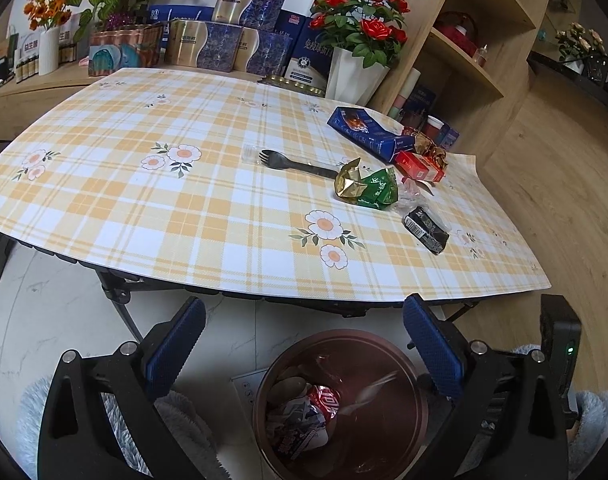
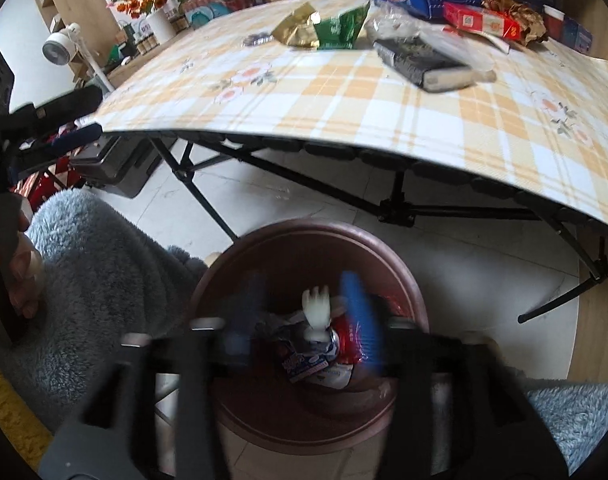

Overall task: Collect trash
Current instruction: 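Carry the wrapper and spork over the bin and open both grippers, then grasp the clear round plastic lid with the right gripper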

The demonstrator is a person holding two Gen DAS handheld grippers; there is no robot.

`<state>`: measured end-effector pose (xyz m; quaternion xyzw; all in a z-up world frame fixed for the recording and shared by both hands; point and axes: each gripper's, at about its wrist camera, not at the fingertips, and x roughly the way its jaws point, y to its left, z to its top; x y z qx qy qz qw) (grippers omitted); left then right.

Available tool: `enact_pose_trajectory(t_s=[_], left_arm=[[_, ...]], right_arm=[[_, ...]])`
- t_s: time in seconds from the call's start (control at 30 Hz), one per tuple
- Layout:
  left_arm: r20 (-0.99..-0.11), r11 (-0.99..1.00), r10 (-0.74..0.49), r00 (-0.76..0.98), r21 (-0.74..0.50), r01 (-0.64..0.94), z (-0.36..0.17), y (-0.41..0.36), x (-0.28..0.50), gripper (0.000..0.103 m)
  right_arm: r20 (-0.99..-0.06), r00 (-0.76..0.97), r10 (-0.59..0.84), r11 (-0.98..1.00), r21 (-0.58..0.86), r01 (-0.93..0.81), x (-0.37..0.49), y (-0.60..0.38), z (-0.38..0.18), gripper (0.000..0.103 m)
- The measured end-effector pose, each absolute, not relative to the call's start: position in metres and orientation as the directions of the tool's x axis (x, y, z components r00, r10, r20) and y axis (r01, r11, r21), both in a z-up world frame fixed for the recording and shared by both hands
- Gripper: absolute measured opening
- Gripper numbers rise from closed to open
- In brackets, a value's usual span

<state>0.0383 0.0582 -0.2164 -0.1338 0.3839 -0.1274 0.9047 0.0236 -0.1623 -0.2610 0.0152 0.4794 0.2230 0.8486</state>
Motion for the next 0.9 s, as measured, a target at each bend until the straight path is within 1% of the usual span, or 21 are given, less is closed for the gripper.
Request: enact_pose_trajectory(t_s=[0.03,0.07,0.13,0.4,0.53,0.73,0.9], left_arm=[[-0.661,0.932,-0.332,0.673,-0.339,0.127,-0.216,0.058,0.038,0.097],[-0.66,0.931,-0.334,0.672,-0.341,0.128,-0.217,0.058,0.039,0.097],[-0.661,0.931,-0.334,0.671,-0.342,0.127,-0.217,0.058,0.039,0.097],[-0.661,0.932,-0.33,0.674,-0.341,0.122,-0.218,0.059,0.039,0.097],[-0.663,0.931,-0.331,0.671,-0.343,0.121,-0.218,0.059,0.039,0.097],[-0.663,0.933,-0.331,0.672,-0.338,0.125,-0.219,0.059,0.039,0.097],[-0.664,0.934,-0.334,0.67,-0.329,0.14,-0.218,0.055,0.039,0.097]], right_arm=[[-0.798,0.462,0.387,0.905,0.231,-0.359,0.022,-0.163,-0.258,0.08],[-0.794,0.474,0.381,0.908,0.224,-0.354,0.023,-0.165,-0.257,0.088],[-0.793,0.493,0.358,0.92,0.207,-0.334,0.024,-0.168,-0.256,0.096],[-0.774,0.547,0.318,0.942,0.196,-0.271,0.028,-0.185,-0.249,0.097],[-0.746,0.59,0.31,0.947,0.184,-0.265,0.027,-0.187,-0.24,0.097],[-0.714,0.612,0.34,0.94,0.235,-0.247,0.029,-0.196,-0.234,0.097],[-0.664,0.687,0.295,0.956,0.201,-0.216,0.026,-0.203,-0.223,0.097]])
